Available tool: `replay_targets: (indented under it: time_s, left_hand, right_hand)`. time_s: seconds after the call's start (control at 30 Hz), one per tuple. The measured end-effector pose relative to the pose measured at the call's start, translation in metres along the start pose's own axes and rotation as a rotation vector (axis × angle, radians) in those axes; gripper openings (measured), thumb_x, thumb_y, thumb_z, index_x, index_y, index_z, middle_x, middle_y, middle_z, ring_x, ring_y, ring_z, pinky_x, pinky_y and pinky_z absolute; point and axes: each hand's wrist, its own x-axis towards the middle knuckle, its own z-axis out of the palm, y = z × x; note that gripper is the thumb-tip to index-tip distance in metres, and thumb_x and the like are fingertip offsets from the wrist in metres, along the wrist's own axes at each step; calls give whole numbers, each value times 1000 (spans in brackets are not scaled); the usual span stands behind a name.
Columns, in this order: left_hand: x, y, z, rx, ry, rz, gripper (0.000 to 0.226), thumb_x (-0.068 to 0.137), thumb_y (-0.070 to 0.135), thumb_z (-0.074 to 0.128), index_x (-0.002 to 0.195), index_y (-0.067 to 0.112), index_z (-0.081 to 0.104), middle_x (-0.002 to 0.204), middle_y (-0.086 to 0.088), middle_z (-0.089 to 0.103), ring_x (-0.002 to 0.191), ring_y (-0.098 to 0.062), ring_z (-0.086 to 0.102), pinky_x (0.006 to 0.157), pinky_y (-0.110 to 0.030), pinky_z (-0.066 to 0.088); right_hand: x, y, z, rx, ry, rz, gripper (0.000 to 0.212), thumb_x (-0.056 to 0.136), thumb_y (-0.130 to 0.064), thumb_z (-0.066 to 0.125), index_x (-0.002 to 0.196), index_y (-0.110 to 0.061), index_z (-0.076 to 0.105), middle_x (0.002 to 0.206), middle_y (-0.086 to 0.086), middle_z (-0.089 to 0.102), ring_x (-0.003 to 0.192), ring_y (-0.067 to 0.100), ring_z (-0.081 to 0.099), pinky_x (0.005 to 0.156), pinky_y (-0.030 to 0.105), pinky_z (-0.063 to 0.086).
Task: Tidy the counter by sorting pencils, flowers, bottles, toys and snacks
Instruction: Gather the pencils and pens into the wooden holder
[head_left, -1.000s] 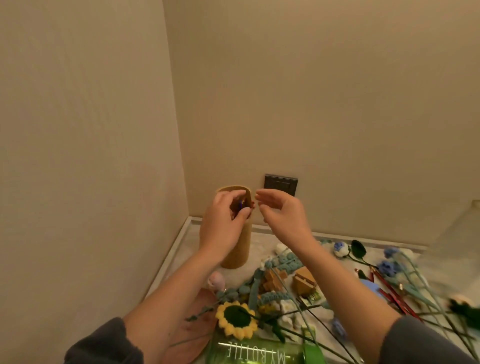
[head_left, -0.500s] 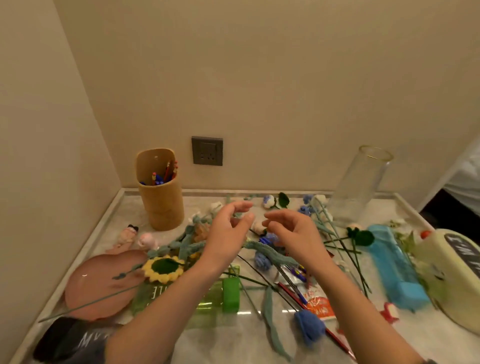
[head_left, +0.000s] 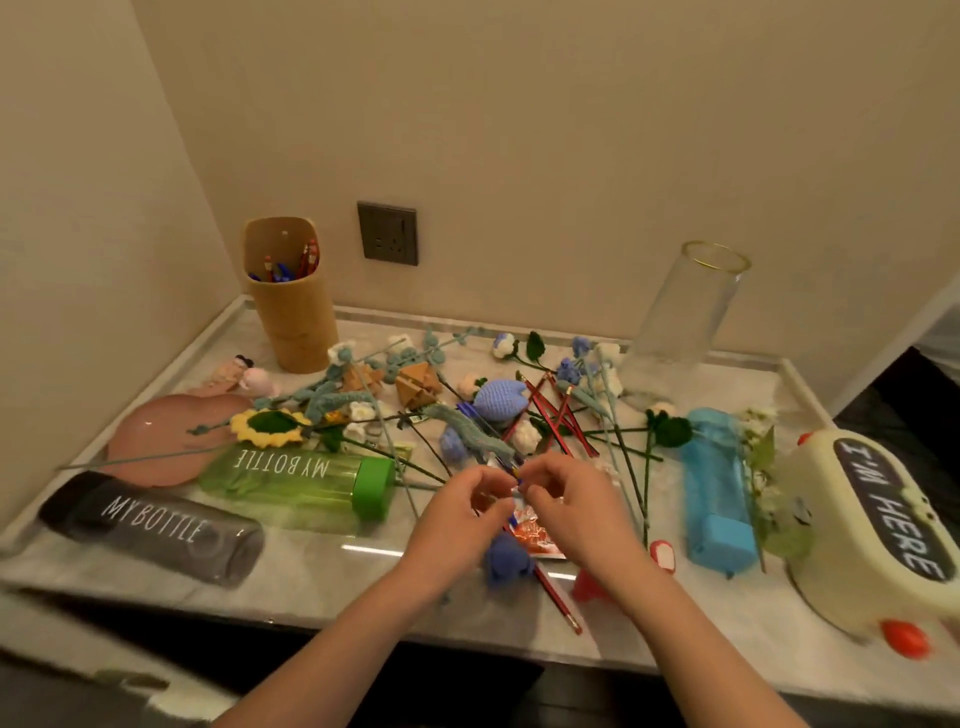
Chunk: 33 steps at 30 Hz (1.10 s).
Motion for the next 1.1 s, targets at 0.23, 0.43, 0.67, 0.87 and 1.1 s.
replay_targets:
  time_s: [0.23, 0.43, 0.67, 0.87, 1.1]
  left_hand:
    - [-24, -10, 37, 855, -183, 309, 27, 70, 30, 56, 94, 33, 68, 85, 10, 62, 96, -14, 55, 86, -30, 42]
    - [-24, -20, 53, 1188, -279, 586, 17, 76, 30, 60, 90, 32, 71, 87, 9, 61, 96, -17, 57, 103, -32, 40]
    - [-16, -10, 48, 1348, -294, 747, 10, 71, 33, 68, 81, 32, 70, 82, 14, 67, 89, -8, 65, 105, -35, 44]
    - [-9, 1, 27, 903, -196, 494, 20, 79, 4, 53, 91, 17, 63, 87, -1, 69, 98, -22, 61, 112, -38, 31]
    - [5, 22, -5, 183, 338, 352, 20, 101, 32, 41, 114, 37, 55, 93, 15, 70, 89, 2, 64, 77, -22, 50]
  right_hand:
    - [-17, 8, -26, 99, 102, -108, 25, 87, -14, 56, 88, -37, 67, 83, -18, 70, 84, -2, 63, 70, 22, 49]
    - [-31, 16, -34, 114, 111, -129, 27, 87, -14, 56, 86, -38, 67, 83, -28, 66, 83, -5, 62, 73, 26, 52]
    - [-28, 19, -34, 100, 97, -110, 26, 88, -19, 55, 83, -43, 64, 81, -22, 69, 82, -4, 62, 76, 34, 54]
    - [-10, 8, -42, 297, 130, -86, 19, 93, -27, 52, 85, -35, 67, 79, -11, 71, 78, 7, 67, 75, 37, 55]
    - [20, -10, -22, -179, -151, -48, 21, 93, -29, 49, 106, -29, 66, 96, -11, 69, 88, 12, 64, 78, 35, 53]
